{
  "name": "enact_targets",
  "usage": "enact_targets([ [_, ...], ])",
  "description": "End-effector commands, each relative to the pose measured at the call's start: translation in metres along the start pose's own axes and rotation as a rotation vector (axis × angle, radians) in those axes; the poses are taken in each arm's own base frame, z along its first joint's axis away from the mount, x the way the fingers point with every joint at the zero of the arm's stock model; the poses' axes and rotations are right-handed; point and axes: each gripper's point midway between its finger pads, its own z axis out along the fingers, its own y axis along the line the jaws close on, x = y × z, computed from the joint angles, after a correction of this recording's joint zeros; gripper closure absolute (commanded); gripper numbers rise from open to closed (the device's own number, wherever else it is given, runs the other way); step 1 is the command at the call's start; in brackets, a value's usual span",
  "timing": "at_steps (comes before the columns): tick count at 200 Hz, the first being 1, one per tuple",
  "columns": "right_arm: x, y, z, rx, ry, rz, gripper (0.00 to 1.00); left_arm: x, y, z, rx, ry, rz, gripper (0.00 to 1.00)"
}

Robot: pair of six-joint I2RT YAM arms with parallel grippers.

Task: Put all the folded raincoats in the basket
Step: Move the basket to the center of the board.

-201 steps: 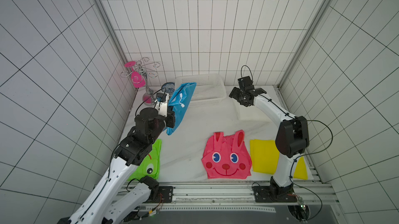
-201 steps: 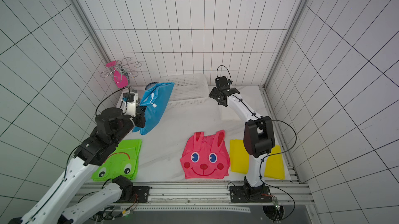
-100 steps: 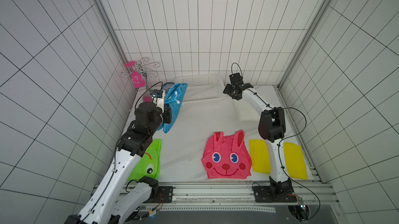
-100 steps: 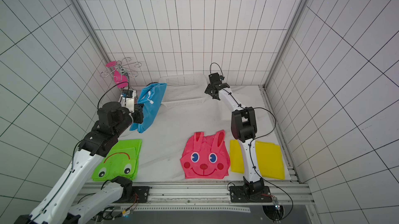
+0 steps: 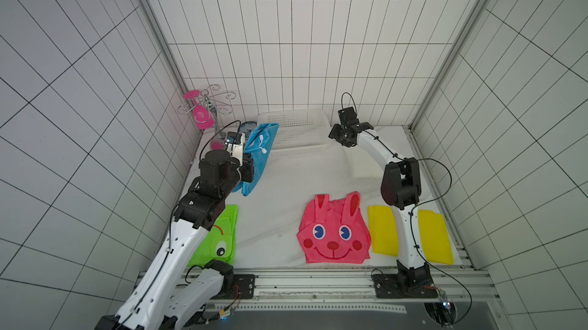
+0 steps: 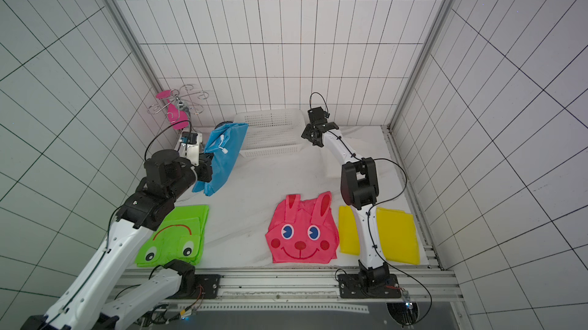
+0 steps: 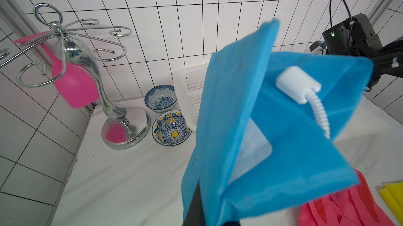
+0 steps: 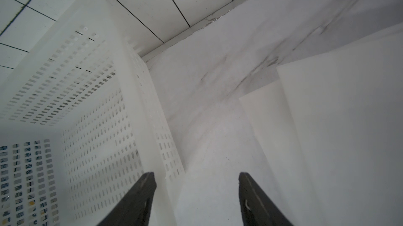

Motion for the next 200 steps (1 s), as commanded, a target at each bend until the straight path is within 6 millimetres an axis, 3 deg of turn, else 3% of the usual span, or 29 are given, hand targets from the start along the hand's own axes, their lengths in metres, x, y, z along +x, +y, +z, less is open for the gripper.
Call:
enact_targets([
  [1, 0.026, -0.002, -0.003, -0.004, 0.101, -0.011, 0.36, -0.024, -0.004, -0.009, 0.029, -0.091, -0.003, 1.00],
  [24, 0.009, 0.007, -0.022, -0.037, 0.049, -0.046, 0.36, -0.024, -0.010, -0.012, 0.066, -0.109, -0.015, 1.00],
  [45, 0.006, 0.015, -0.027, -0.088, 0.033, -0.081, 0.36, -0.021, -0.016, -0.015, 0.102, -0.110, -0.027, 1.00],
  [81, 0.024, 0.014, -0.004, -0.110, 0.087, -0.073, 0.36, -0.014, -0.014, -0.016, 0.091, -0.095, -0.026, 1.00],
  [111, 0.038, -0.003, 0.017, -0.029, 0.137, -0.085, 0.40, -0.016, -0.014, -0.018, 0.091, -0.104, -0.026, 1.00],
  [130, 0.045, -0.011, 0.019, 0.004, 0.162, -0.091, 0.45, -0.018, -0.014, -0.019, 0.095, -0.108, -0.024, 1.00],
  [167, 0.061, -0.029, -0.001, 0.085, 0.219, -0.164, 0.61, -0.024, -0.019, -0.022, 0.120, -0.121, -0.026, 1.00],
  [200, 0.078, -0.057, -0.036, 0.159, 0.249, -0.176, 0.65, -0.027, -0.032, -0.025, 0.192, -0.106, 0.014, 1.00],
])
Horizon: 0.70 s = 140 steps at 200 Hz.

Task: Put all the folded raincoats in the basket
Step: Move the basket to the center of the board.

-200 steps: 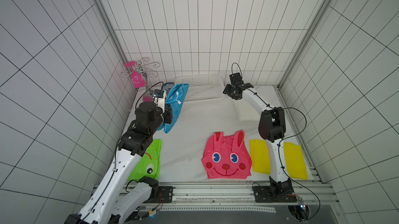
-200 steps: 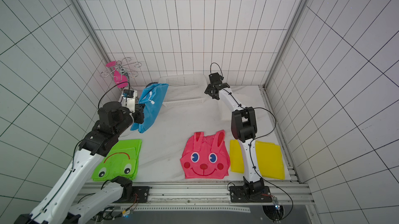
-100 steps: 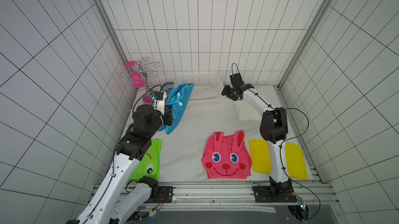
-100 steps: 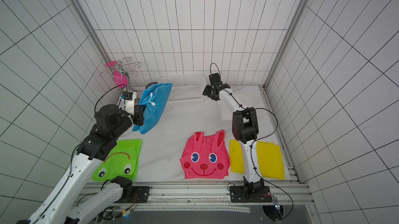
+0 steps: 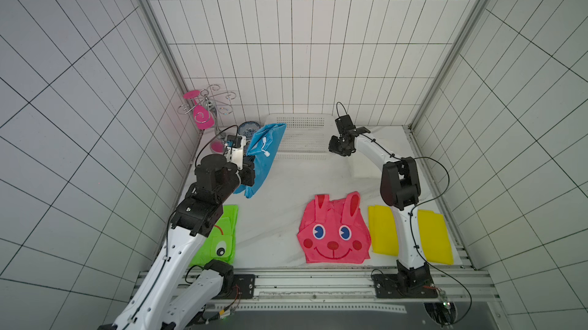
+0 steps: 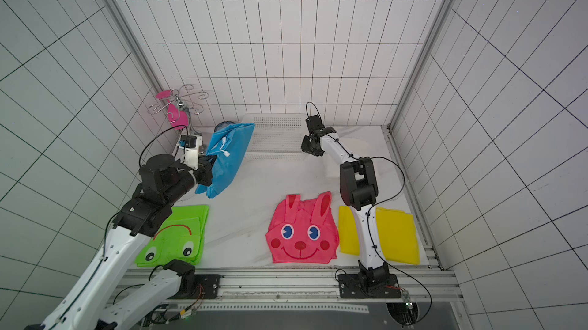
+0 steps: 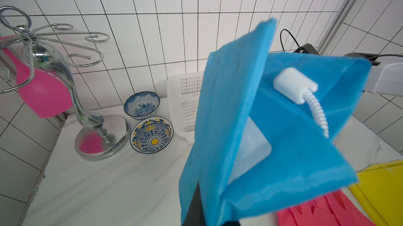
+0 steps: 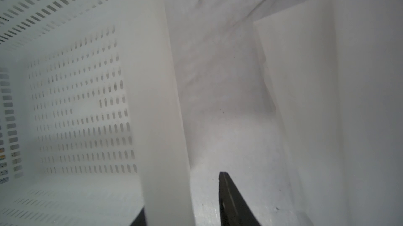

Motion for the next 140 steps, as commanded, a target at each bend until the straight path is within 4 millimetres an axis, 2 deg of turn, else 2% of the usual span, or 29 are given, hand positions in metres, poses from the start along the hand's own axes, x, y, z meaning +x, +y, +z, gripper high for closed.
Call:
enact_targets([
  [1, 0.026, -0.025, -0.033, 0.096, 0.048, -0.038, 0.65, -0.025, -0.013, -0.010, 0.070, -0.060, 0.033, 1.00],
  [29, 0.057, -0.033, -0.048, 0.065, 0.118, -0.069, 0.73, -0.029, -0.023, -0.011, 0.123, -0.059, 0.044, 1.00],
  [58, 0.093, -0.036, -0.053, 0.009, 0.218, -0.106, 0.84, -0.031, -0.033, -0.014, 0.179, -0.066, 0.066, 1.00],
  [77, 0.110, -0.035, -0.056, -0.019, 0.260, -0.138, 0.88, -0.032, -0.035, -0.017, 0.188, -0.071, 0.089, 1.00],
  [112, 0.132, -0.027, -0.065, -0.037, 0.311, -0.219, 0.89, -0.038, -0.029, -0.021, 0.142, -0.095, 0.137, 1.00],
  [140, 0.141, -0.018, -0.075, -0.059, 0.320, -0.269, 0.89, -0.040, -0.025, -0.012, 0.117, -0.088, 0.165, 1.00],
])
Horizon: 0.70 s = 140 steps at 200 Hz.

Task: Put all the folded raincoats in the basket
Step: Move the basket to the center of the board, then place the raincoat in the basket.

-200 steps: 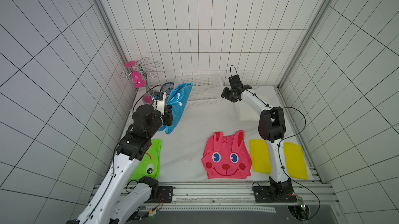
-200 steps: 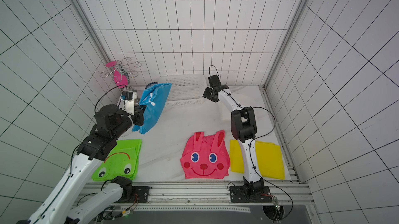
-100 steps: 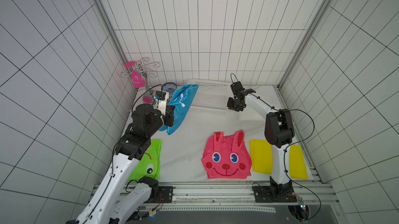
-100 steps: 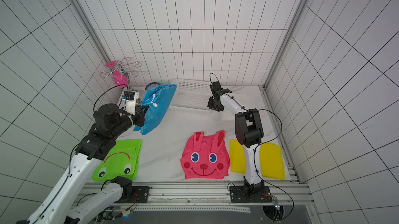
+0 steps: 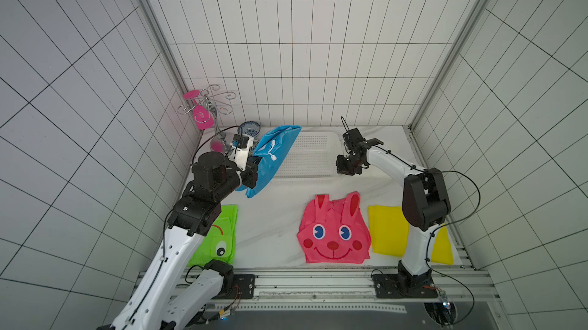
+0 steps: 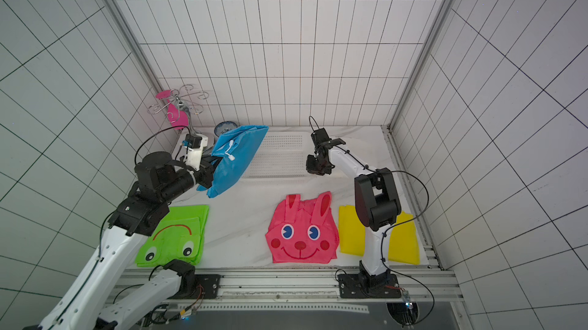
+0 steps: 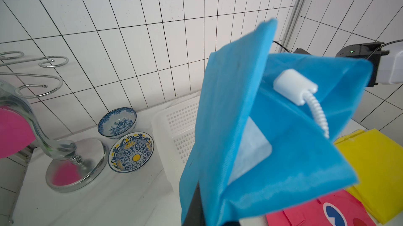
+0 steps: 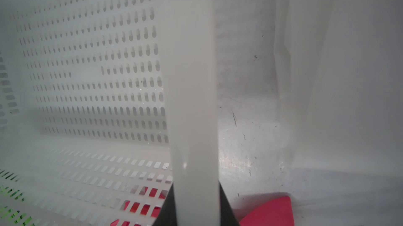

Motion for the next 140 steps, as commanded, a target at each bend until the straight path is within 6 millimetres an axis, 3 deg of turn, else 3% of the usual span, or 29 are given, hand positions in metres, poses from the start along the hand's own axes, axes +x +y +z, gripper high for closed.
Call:
enact_targets([
  [1, 0.036, 0.003, -0.005, 0.013, 0.103, -0.082, 0.89, -0.027, 0.004, -0.004, -0.030, -0.071, 0.063, 1.00],
  [39, 0.033, 0.016, -0.036, -0.045, 0.064, -0.096, 0.81, -0.037, 0.004, 0.015, -0.007, -0.090, 0.093, 1.00],
  [56, 0.030, 0.027, -0.059, -0.088, 0.036, -0.098, 0.72, -0.041, 0.008, 0.028, -0.018, -0.106, 0.141, 1.00],
  [76, 0.025, 0.034, -0.086, -0.118, -0.022, -0.092, 0.54, -0.046, 0.016, 0.039, -0.061, -0.161, 0.201, 1.00],
  [104, 0.017, 0.040, -0.121, -0.147, -0.112, -0.056, 0.43, -0.045, 0.009, 0.058, -0.005, -0.176, 0.302, 1.00],
  [140, 0.000, 0.064, -0.160, -0.343, -0.154, 0.098, 0.39, -0.032, -0.002, 0.079, 0.005, -0.228, 0.501, 1.00],
])
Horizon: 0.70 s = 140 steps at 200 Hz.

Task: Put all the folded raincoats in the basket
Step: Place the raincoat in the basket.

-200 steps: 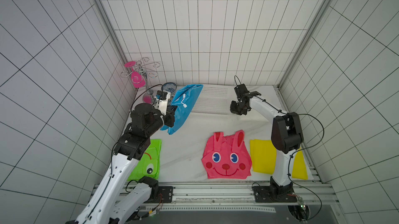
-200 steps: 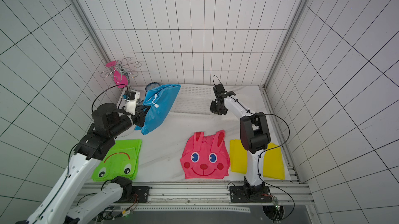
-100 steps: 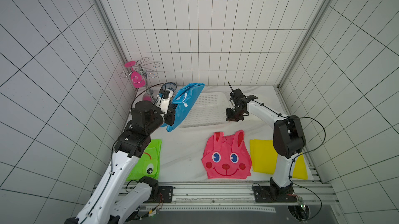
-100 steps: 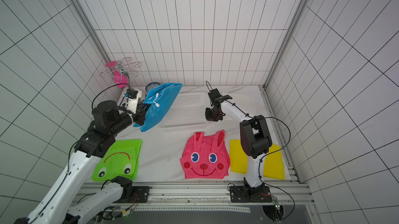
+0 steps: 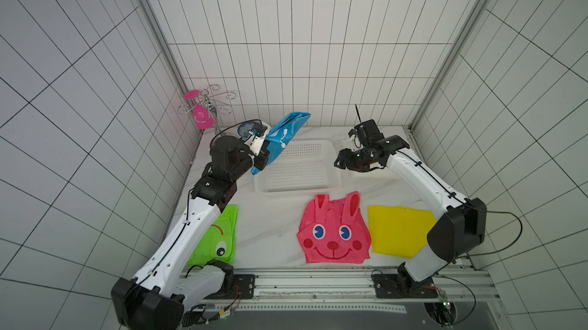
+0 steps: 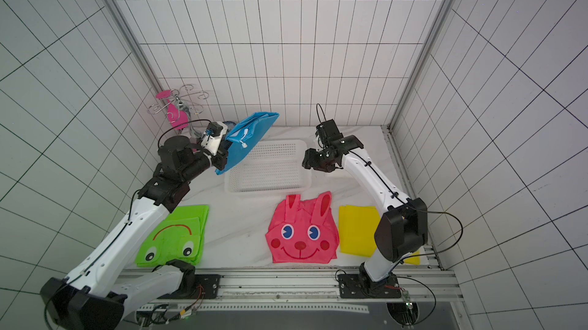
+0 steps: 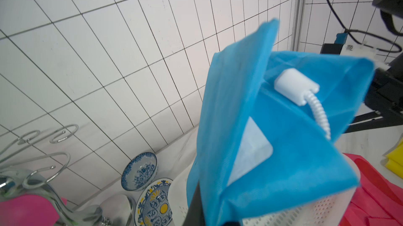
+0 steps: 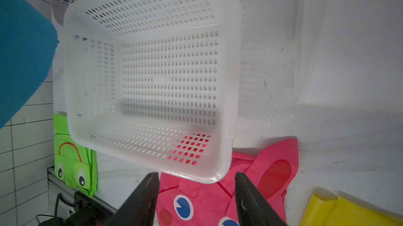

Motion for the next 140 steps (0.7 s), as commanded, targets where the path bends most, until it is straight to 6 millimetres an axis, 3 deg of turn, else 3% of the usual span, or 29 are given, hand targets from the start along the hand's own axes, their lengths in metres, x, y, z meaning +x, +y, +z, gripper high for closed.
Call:
enact_targets([
  [1, -0.018, 0.023, -0.025, -0.142, -0.035, 0.140, 0.39, -0.016, -0.008, 0.007, -0.005, -0.133, 0.192, 1.00],
  [36, -0.048, 0.078, -0.047, -0.442, -0.047, 0.248, 0.33, -0.008, -0.008, 0.026, -0.042, -0.180, 0.279, 1.00],
  [41, -0.052, 0.083, -0.050, -0.473, -0.057, 0.265, 0.18, -0.007, -0.008, 0.029, -0.044, -0.175, 0.293, 1.00],
  [49, -0.059, 0.089, -0.052, -0.518, -0.061, 0.303, 0.12, -0.005, -0.008, 0.033, -0.047, -0.170, 0.311, 1.00],
  [54, -0.062, 0.094, -0.053, -0.545, -0.062, 0.319, 0.01, -0.005, -0.007, 0.035, -0.052, -0.172, 0.319, 1.00],
  [90, -0.090, 0.135, -0.050, -0.769, -0.008, 0.463, 0.01, 0.004, -0.005, 0.047, -0.076, -0.151, 0.394, 1.00],
  [140, -0.112, 0.179, -0.021, -0.844, 0.056, 0.558, 0.01, 0.011, -0.010, 0.059, -0.073, -0.148, 0.478, 1.00],
])
